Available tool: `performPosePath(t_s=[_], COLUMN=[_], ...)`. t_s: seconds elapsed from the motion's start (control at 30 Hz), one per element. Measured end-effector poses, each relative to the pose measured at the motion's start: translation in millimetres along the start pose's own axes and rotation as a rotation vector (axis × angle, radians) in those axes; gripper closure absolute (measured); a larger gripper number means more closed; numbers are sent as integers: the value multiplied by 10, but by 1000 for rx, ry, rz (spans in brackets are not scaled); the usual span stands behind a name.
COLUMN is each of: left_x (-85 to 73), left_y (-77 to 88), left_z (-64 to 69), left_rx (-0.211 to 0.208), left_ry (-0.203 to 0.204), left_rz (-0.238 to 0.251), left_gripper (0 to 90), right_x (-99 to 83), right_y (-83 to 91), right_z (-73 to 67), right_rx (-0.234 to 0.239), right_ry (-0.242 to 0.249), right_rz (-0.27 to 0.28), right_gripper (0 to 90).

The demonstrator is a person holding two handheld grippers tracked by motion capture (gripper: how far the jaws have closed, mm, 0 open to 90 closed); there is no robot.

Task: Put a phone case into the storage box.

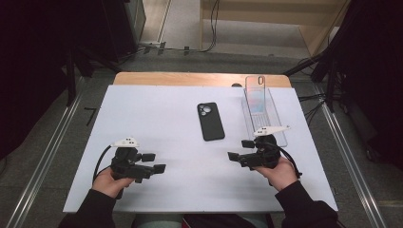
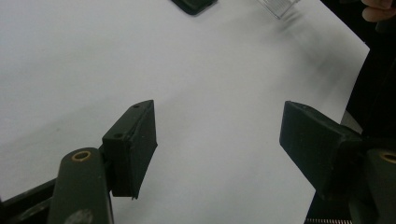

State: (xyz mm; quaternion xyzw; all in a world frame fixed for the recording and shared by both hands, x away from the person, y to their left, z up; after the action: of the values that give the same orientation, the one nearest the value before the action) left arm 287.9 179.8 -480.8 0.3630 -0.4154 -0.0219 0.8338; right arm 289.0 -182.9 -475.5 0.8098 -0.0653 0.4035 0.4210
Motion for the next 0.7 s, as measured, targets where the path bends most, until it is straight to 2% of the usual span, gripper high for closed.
performPosePath(t_s=[0.07, 0.13, 0.33, 0.53, 0.7], left_x=[-13, -25, -45, -42, -42], left_y=[10, 18, 34, 37, 31], left_z=[3, 7, 13, 16, 25], left_rx=[2, 2, -3, -7, -9], left_ry=[5, 7, 19, 17, 13], left_rz=[2, -2, -5, -4, -6], left_gripper=[273, 272, 273, 273, 273], right_x=[38, 77, 214, 352, 473], right_y=[-17, -44, -128, -199, -265], right_z=[1, -1, -12, 44, 86], right_rx=[-22, -17, -57, -94, -122], right_ry=[0, -6, -14, -72, -60], right_rz=[-5, -7, 4, 10, 19], right_gripper=[168, 168, 168, 168, 168])
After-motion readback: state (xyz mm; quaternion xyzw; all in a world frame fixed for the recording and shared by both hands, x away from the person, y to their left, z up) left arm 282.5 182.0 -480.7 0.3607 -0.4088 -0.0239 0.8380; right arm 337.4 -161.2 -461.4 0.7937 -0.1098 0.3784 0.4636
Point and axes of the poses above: each handheld gripper's, and its own axes: y roughly backward along the jaws, x roughly out of its top, z roughly to its right, the point moved 4 cm from there along -y, roughly forward along the jaws, and after that the axes turned 1 degree about z, right-handed, at the moved point
